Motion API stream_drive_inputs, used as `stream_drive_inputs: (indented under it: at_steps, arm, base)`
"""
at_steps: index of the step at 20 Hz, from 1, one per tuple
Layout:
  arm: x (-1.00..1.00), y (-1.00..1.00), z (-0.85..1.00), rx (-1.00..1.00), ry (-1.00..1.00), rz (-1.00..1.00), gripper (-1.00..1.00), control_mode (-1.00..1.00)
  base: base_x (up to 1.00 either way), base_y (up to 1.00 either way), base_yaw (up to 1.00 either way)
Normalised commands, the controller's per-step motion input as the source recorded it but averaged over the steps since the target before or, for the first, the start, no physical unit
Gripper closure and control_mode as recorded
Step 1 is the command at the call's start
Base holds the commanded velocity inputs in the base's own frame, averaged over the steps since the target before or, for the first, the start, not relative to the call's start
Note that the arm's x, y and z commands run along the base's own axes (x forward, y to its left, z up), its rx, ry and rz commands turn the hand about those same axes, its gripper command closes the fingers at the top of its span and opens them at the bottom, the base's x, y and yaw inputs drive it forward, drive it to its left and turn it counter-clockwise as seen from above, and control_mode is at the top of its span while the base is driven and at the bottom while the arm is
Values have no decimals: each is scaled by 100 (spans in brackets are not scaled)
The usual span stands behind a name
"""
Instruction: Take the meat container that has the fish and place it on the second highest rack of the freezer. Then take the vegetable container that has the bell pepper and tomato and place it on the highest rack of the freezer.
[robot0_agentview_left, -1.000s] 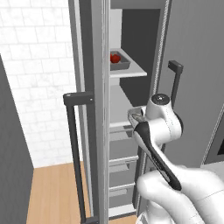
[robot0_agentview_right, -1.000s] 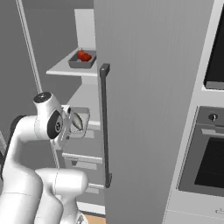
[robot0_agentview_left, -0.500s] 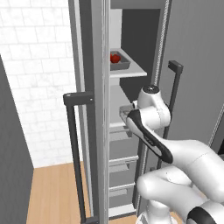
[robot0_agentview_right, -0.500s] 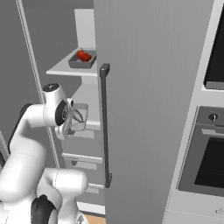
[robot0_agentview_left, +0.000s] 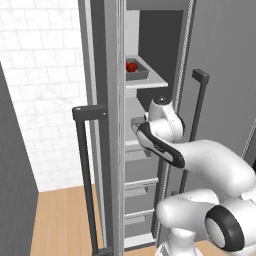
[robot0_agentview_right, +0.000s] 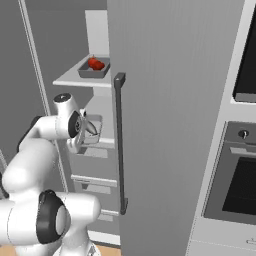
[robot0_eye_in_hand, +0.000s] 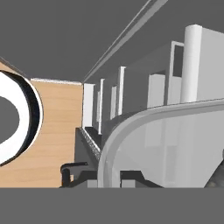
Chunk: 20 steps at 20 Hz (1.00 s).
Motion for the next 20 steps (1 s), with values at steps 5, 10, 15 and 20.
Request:
stream_drive_inputs:
  at_steps: [5,10,15,20]
  arm:
    - [50,0,-23,0,0,0,100,-100]
    - [59,6,-10,0,0,0,100,-100]
    - [67,10,-17,0,0,0,100,-100]
    - [69,3,-22,0,0,0,100,-100]
  base:
    - [0,0,0]
    - [0,0,0]
    - [0,0,0]
    - [0,0,0]
